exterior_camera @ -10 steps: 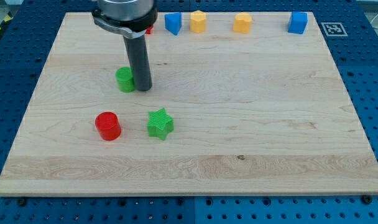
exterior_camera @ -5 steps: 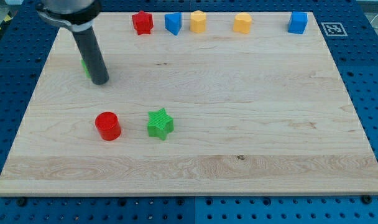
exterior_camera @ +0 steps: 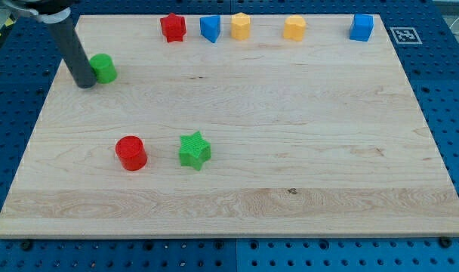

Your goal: Slide the green circle towards the top left

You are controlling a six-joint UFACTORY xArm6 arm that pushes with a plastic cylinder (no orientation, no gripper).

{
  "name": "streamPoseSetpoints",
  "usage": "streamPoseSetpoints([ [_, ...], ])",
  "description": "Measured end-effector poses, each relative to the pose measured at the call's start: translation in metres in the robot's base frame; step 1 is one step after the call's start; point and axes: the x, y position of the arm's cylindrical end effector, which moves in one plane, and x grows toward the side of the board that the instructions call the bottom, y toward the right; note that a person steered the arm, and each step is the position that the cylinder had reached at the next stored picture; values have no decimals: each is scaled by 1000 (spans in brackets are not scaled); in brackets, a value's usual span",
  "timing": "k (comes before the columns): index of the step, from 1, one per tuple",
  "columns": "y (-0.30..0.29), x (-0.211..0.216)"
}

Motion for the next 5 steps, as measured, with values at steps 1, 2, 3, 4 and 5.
streamPoseSetpoints([
  [1, 29, 0],
  [2, 36, -14],
  [3, 13, -53],
  [4, 4, -79],
  [5, 0, -92],
])
